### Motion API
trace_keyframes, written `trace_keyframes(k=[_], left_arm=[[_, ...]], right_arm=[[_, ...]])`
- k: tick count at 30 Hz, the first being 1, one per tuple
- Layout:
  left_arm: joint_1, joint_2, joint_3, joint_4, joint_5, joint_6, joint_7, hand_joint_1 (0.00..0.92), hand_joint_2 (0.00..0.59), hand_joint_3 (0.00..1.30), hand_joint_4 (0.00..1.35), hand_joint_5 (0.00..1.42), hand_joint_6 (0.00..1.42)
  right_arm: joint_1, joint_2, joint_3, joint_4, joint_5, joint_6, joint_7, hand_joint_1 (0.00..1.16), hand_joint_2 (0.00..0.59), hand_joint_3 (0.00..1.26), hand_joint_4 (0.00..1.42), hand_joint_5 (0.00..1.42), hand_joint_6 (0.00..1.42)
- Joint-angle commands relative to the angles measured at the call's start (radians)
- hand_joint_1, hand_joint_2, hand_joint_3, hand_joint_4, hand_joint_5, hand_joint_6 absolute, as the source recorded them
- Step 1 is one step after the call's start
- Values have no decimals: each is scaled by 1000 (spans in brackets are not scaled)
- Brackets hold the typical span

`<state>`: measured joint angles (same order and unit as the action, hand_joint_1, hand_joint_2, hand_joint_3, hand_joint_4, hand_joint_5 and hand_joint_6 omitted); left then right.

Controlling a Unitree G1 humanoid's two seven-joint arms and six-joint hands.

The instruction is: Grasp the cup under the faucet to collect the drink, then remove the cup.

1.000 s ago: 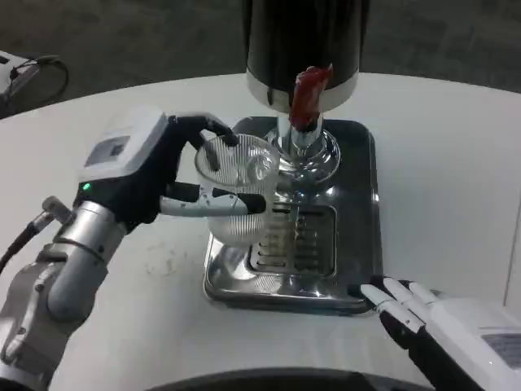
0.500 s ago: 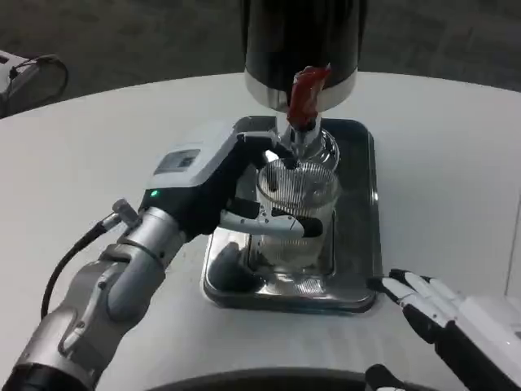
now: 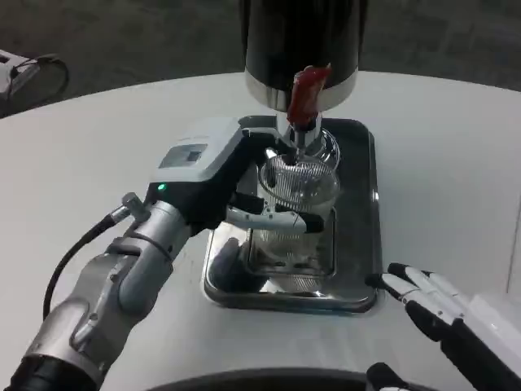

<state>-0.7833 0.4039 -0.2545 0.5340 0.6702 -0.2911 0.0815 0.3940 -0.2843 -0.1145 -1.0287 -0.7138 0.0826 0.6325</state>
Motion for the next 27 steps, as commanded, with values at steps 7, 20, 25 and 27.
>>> trace_keyframes(k=[7,20,25,27], left_arm=[[14,25,-27,-53,45,47,1,421,0,898,921,1182,1382],[26,41,-16,-75,52,51,54,336,24,790,786,1086,1349],[24,44,-16,-75,51,51,63,321,28,783,773,1074,1337],[22,45,-12,-71,46,46,66,310,30,757,757,1073,1333]], right_arm=[[37,1,-6,-18,26,8,-15,342,468,100,22,23,77],[5,-5,25,0,12,31,-23,350,470,96,13,26,80],[-26,-14,36,13,15,55,-11,349,463,96,13,26,80],[-38,-20,42,14,13,64,-6,347,458,107,12,26,80]])
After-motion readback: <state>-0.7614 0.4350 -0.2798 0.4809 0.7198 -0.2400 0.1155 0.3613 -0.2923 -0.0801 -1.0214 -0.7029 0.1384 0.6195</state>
